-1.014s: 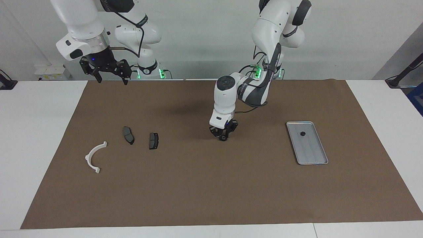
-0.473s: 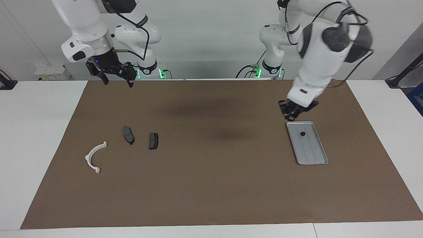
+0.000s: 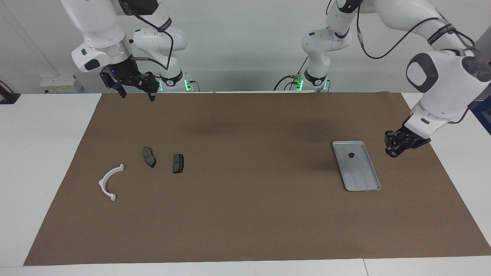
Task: Pick bearing gear from pile to tray
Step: 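Lower the black ring into the tray and open the left gripper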
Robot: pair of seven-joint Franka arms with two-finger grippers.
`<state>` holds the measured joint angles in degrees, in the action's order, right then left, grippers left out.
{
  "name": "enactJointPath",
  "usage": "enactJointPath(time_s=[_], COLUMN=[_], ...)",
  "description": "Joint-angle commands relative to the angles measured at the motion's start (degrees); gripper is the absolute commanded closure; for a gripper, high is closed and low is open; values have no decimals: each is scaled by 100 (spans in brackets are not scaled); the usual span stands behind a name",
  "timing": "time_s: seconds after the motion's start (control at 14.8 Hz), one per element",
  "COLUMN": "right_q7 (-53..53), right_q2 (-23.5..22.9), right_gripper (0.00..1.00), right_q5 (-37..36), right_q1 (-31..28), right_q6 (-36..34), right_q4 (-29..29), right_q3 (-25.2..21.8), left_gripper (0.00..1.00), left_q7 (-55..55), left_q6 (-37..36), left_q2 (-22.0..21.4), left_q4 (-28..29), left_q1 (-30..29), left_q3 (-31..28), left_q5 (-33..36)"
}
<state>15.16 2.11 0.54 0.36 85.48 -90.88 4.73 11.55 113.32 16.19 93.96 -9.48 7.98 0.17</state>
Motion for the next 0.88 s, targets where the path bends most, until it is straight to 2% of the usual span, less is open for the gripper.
enactJointPath(time_s=[0.0,0.27,0.54,0.81], right_q7=[83,75,66,101], right_q2=[62,71,71,71], right_gripper=[0,0,0,0], right_q5=[60,25,-10,-1], right_q1=[-72,-115,-115,-133], right_q6=[56,65,56,39], right_q4=[-88,-88,-97,-97], right_q3=[63,54,63,63], left_gripper=[100,100,100,100], left_q7=[-13,-48,-188,-224], left_q6=[1329,1631,2465,2616], left_q2=[-125,42,42,42], left_q4=[1139,1317,1993,2213], left_q1=[43,61,96,113], left_q3=[11,11,2,2], left_q5=[-25,-25,-25,-25])
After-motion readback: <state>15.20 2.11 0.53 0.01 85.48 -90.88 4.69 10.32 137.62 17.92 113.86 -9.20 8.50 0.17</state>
